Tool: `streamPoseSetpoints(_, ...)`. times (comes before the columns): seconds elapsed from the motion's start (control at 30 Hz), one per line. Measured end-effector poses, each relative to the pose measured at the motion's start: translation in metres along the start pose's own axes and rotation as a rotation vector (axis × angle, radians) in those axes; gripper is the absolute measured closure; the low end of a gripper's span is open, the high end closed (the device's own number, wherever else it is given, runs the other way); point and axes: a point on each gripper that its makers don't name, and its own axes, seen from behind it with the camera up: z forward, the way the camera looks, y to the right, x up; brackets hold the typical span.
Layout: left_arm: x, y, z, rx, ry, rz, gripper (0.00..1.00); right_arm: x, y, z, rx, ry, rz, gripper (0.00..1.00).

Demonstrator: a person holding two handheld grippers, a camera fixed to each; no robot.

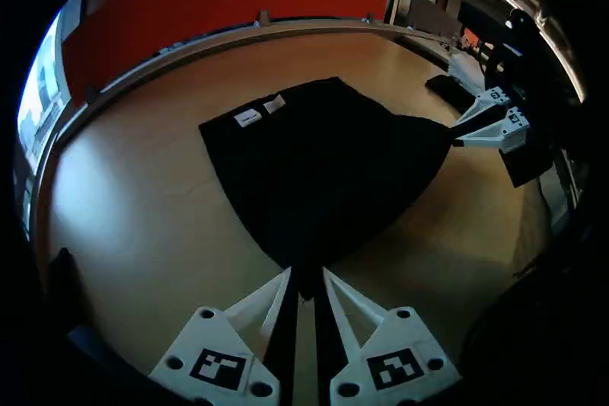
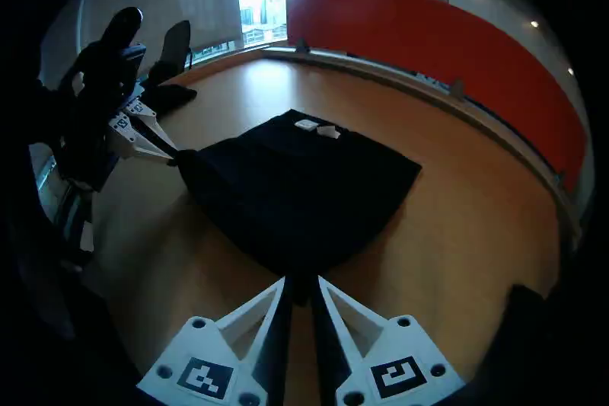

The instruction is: Fold towel

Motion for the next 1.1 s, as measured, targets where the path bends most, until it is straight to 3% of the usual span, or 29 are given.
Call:
streamPoseSetpoints(0.53,0.012,0.013,-0.038,-0.023,0.016,-0.015,0.87,0.022,-0.011,-0.031,0.007,0.034,0.024,0.84)
streamPoseSetpoints(0.83,0.013,0.024,-0.054,-0.040,0.019,-0.002,0.87,0.029,-0.018,-0.048,0.014,0.041,0.030,0.84)
streamPoseSetpoints(1.1,0.017,0.025,-0.063,-0.041,0.024,-0.004,0.87,0.029,-0.026,-0.056,0.027,0.033,0.019,0.84)
